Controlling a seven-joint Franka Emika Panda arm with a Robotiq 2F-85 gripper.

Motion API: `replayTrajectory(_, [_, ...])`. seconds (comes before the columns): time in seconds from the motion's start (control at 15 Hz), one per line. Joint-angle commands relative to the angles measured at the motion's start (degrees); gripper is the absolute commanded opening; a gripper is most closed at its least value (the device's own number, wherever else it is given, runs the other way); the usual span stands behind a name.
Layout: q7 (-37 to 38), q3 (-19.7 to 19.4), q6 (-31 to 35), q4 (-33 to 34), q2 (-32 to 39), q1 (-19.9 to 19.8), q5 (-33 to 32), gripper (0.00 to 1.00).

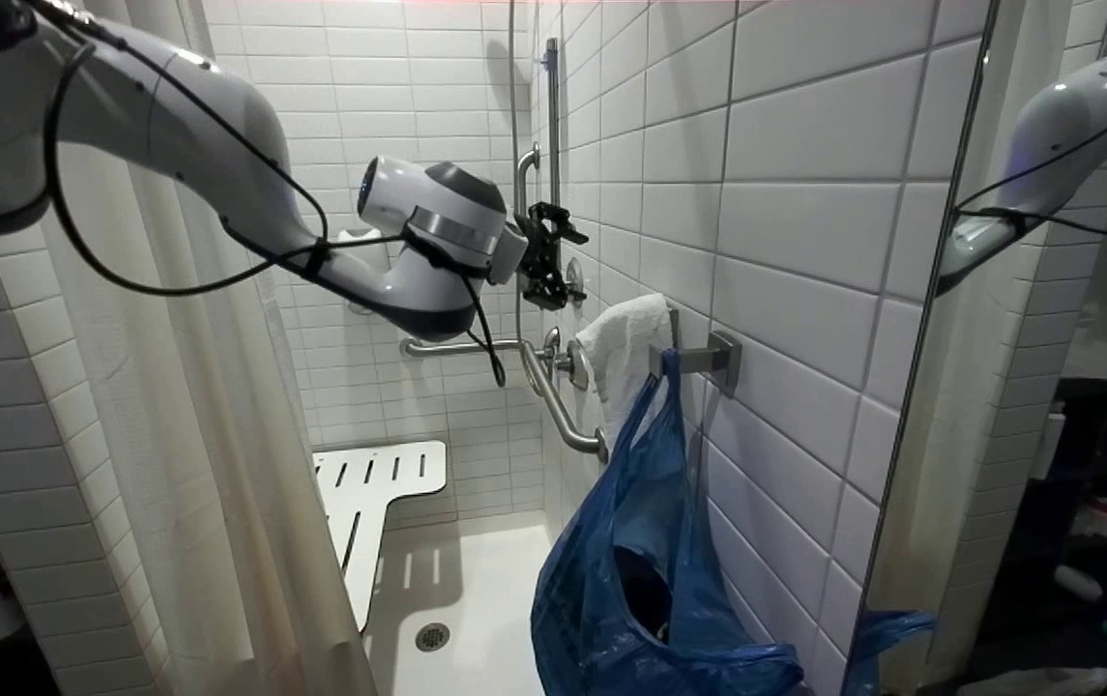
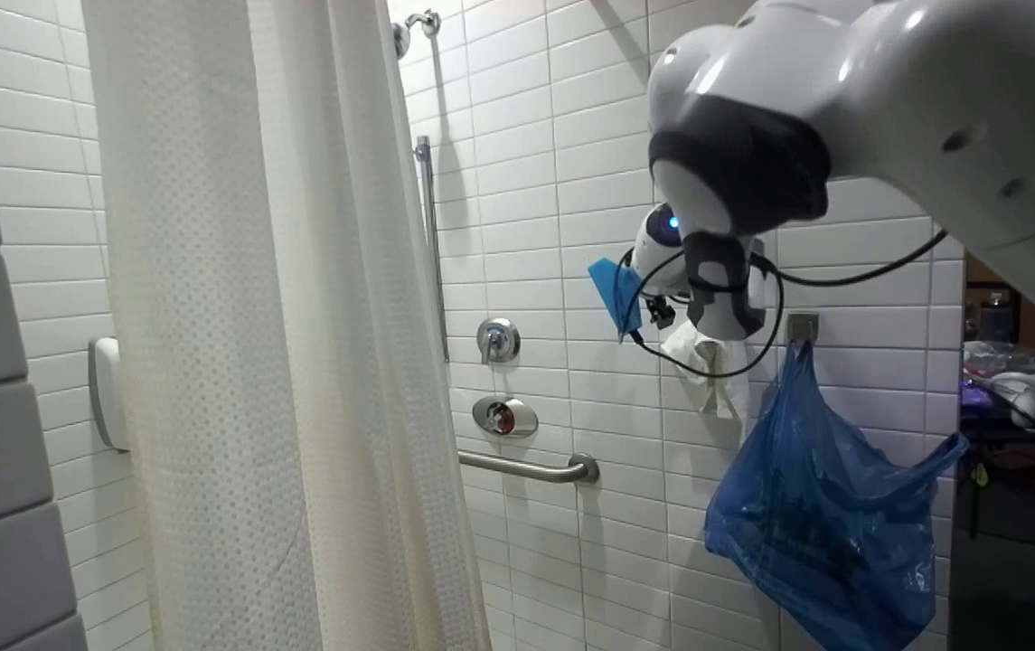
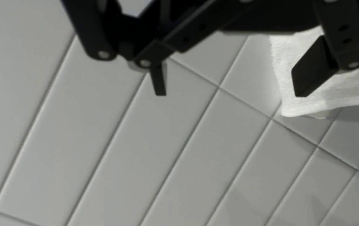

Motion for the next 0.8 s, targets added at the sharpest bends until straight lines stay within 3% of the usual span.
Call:
replayTrajectory(0.0, [-13.82, 0.78, -0.43, -6.23, 1.66, 6.23, 10.81, 1.00])
replayTrajectory(0.4, [-41.50, 4.65, -1.67, -9.48, 1.03, 13.92, 36.41, 1.00])
replayTrajectory(0.73, [-53.98, 9.48, -1.78, -13.94, -0.59, 16.95, 56.83, 1.00])
